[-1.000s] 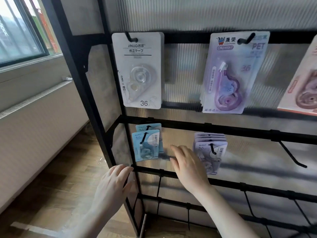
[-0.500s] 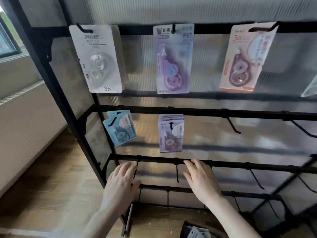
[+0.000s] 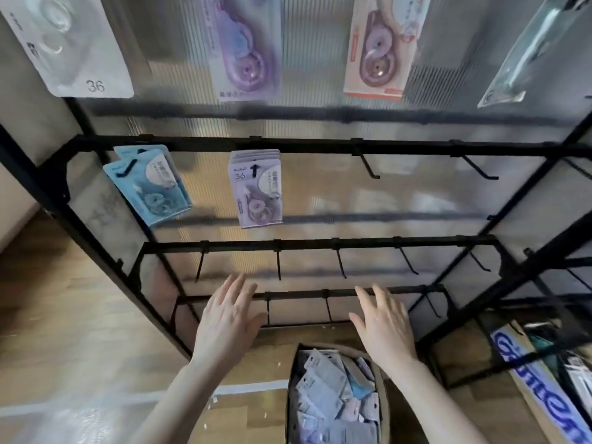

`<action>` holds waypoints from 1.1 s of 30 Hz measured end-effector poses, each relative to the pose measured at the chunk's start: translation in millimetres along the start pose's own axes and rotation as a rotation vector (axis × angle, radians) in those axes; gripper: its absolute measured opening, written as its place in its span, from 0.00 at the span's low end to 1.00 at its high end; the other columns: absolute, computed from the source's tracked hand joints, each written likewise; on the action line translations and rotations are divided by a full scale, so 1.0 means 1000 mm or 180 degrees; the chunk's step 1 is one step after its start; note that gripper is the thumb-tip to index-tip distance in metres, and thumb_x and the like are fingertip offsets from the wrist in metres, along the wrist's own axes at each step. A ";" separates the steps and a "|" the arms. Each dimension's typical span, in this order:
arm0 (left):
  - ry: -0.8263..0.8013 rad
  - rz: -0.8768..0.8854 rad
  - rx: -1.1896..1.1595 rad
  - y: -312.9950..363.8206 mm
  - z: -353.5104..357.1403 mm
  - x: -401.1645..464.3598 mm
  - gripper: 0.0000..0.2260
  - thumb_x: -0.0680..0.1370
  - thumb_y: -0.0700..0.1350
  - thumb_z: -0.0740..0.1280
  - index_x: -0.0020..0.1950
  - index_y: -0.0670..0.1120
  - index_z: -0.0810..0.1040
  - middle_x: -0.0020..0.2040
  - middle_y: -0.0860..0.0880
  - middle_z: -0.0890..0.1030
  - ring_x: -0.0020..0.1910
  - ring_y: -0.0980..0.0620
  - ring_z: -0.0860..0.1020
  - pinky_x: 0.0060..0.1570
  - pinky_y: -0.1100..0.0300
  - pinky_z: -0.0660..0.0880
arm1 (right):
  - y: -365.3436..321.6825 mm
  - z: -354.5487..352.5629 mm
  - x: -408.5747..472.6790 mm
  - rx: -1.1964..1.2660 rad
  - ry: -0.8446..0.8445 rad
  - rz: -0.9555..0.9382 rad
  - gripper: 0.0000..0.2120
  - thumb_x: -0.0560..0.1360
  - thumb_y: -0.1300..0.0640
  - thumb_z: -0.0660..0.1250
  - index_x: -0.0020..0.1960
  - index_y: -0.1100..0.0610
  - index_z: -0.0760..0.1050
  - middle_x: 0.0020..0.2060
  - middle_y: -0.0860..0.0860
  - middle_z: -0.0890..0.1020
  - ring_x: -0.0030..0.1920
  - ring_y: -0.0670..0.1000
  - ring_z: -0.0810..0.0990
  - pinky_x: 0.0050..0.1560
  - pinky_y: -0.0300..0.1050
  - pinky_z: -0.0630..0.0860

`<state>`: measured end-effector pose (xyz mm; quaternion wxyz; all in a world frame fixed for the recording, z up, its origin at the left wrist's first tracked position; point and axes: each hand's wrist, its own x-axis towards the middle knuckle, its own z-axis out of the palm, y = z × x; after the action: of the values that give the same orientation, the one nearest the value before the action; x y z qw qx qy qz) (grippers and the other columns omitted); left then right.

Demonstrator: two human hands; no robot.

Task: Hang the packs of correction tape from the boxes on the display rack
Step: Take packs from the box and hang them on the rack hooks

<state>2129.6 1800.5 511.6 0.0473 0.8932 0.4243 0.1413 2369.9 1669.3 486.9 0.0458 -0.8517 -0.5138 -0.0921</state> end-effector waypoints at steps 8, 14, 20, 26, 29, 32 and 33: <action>-0.0423 -0.0361 -0.0213 0.091 0.069 0.000 0.32 0.73 0.64 0.50 0.69 0.47 0.70 0.71 0.45 0.68 0.72 0.45 0.62 0.68 0.49 0.63 | 0.097 0.046 -0.020 0.0249 -0.0375 0.0157 0.28 0.66 0.50 0.76 0.62 0.59 0.76 0.58 0.64 0.78 0.56 0.65 0.78 0.53 0.62 0.75; -0.1000 -0.0621 -0.0280 0.156 0.156 -0.010 0.30 0.77 0.64 0.52 0.75 0.50 0.58 0.76 0.48 0.56 0.76 0.49 0.50 0.72 0.55 0.49 | 0.176 0.120 -0.037 0.0277 -0.0878 0.0050 0.28 0.69 0.50 0.73 0.65 0.60 0.73 0.62 0.65 0.74 0.62 0.65 0.73 0.59 0.61 0.72; -0.1467 -0.1038 -0.0378 0.158 0.260 -0.037 0.29 0.79 0.58 0.56 0.76 0.54 0.50 0.77 0.49 0.53 0.76 0.51 0.48 0.73 0.54 0.48 | 0.207 0.220 -0.059 0.0364 -0.1448 0.0050 0.27 0.66 0.52 0.76 0.61 0.62 0.75 0.59 0.67 0.76 0.58 0.66 0.76 0.54 0.61 0.75; -0.2009 -0.1040 -0.0109 0.126 0.381 -0.063 0.30 0.79 0.59 0.54 0.77 0.50 0.48 0.77 0.47 0.50 0.76 0.49 0.45 0.73 0.54 0.45 | 0.201 0.334 -0.090 0.0359 -0.1915 -0.0094 0.27 0.75 0.51 0.67 0.70 0.62 0.66 0.68 0.65 0.67 0.68 0.64 0.67 0.66 0.58 0.65; -0.2143 -0.1036 -0.0116 0.114 0.431 -0.072 0.31 0.79 0.60 0.54 0.77 0.51 0.47 0.77 0.48 0.49 0.76 0.50 0.44 0.73 0.55 0.43 | 0.197 0.378 -0.100 0.0410 -0.2287 -0.0134 0.28 0.79 0.50 0.57 0.75 0.59 0.54 0.74 0.62 0.57 0.74 0.60 0.56 0.73 0.54 0.54; -0.2318 -0.0999 -0.0125 0.106 0.474 -0.076 0.32 0.79 0.60 0.53 0.77 0.51 0.43 0.77 0.49 0.45 0.76 0.51 0.42 0.72 0.56 0.41 | 0.190 0.417 -0.105 0.0400 -0.2493 -0.0185 0.29 0.80 0.50 0.56 0.76 0.60 0.51 0.74 0.60 0.55 0.75 0.58 0.53 0.73 0.52 0.52; -0.2358 -0.1003 -0.0140 0.103 0.486 -0.077 0.32 0.79 0.60 0.53 0.77 0.52 0.42 0.77 0.49 0.44 0.76 0.51 0.42 0.72 0.57 0.41 | 0.188 0.429 -0.105 0.0384 -0.2546 -0.0217 0.29 0.80 0.50 0.55 0.76 0.60 0.51 0.75 0.60 0.55 0.75 0.58 0.53 0.73 0.51 0.52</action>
<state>2302.3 1693.0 51.5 0.2373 0.8065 0.5071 -0.1902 2535.1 1564.4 48.4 -0.1109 -0.7987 -0.5235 0.2753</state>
